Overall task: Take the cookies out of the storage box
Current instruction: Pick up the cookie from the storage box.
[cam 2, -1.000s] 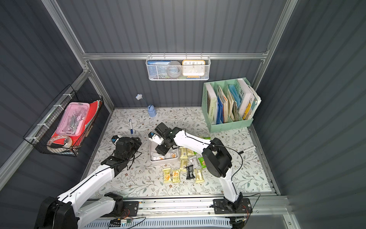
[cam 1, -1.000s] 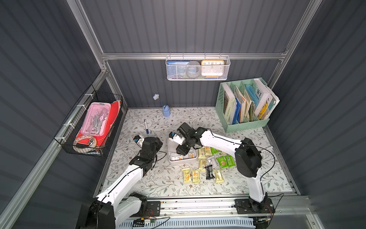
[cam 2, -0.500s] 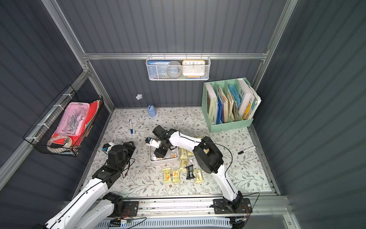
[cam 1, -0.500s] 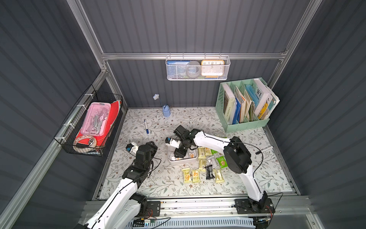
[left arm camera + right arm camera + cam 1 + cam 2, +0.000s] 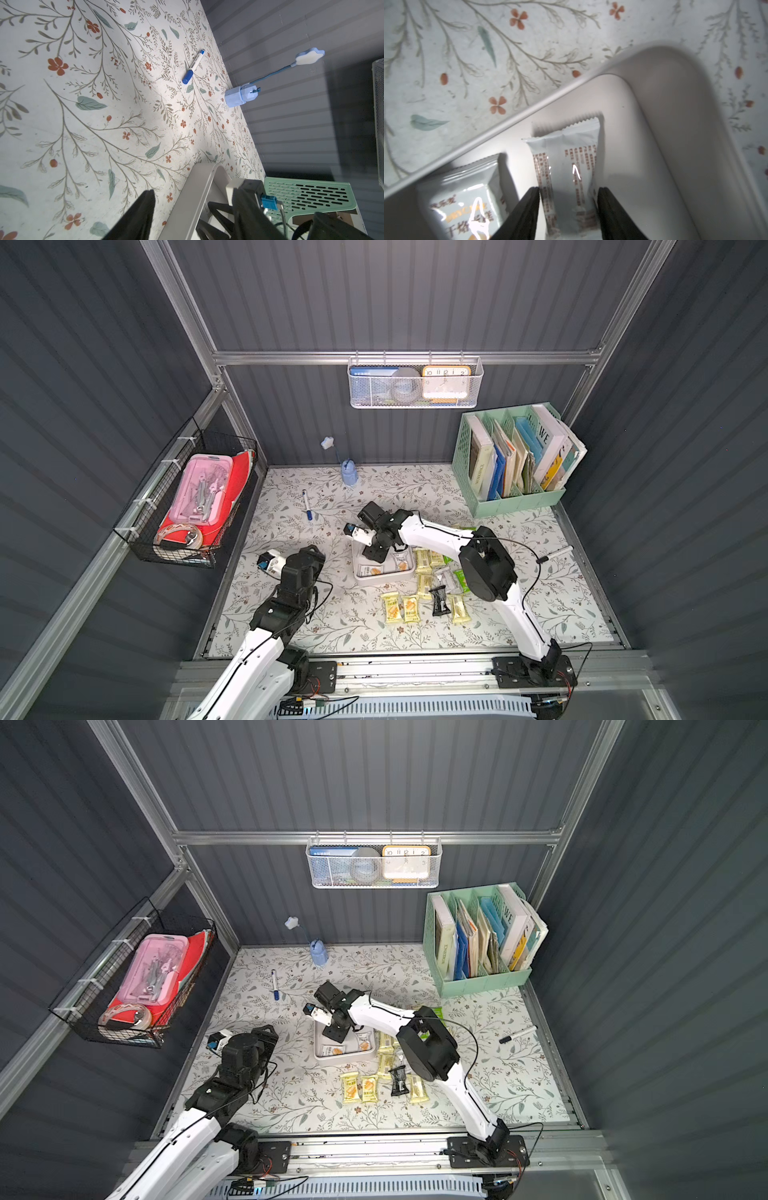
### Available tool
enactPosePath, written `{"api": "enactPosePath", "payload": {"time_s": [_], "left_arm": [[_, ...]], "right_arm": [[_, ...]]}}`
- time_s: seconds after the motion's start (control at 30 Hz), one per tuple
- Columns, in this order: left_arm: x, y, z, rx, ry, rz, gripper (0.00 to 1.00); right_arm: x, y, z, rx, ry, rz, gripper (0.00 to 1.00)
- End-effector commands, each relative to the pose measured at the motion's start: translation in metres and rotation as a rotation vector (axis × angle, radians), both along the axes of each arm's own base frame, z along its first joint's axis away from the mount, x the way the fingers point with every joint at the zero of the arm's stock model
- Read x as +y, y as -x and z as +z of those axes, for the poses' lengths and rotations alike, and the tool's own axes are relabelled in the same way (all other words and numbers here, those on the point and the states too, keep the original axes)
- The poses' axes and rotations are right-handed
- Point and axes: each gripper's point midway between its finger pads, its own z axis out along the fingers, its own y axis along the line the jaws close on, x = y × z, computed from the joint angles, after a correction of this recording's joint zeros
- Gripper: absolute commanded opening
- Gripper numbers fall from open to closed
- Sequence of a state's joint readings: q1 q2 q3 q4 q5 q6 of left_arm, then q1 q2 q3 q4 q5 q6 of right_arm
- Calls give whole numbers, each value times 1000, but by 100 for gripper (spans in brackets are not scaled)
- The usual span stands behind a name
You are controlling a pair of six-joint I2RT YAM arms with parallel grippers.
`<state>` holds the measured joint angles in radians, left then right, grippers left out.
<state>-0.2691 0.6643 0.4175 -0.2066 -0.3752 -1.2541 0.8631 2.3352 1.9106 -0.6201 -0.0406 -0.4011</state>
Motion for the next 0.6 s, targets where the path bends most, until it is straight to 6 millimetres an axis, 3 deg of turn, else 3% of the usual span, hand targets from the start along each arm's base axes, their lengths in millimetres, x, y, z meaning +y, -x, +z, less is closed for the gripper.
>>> {"api": "enactPosePath", "payload": {"time_s": [0.0,0.23,0.57], "left_arm": [[5,3,-5,32,-15,22,64],[3,2,-4,27,-9,13,64],[1,-2,-2,27,-11,7,64]], "right_arm": [[0,-12,19,-68,-23,-60,50],[5,-1,5,-10,-54,-35,57],[3,-3,-15,1,-22,-45,53]]}}
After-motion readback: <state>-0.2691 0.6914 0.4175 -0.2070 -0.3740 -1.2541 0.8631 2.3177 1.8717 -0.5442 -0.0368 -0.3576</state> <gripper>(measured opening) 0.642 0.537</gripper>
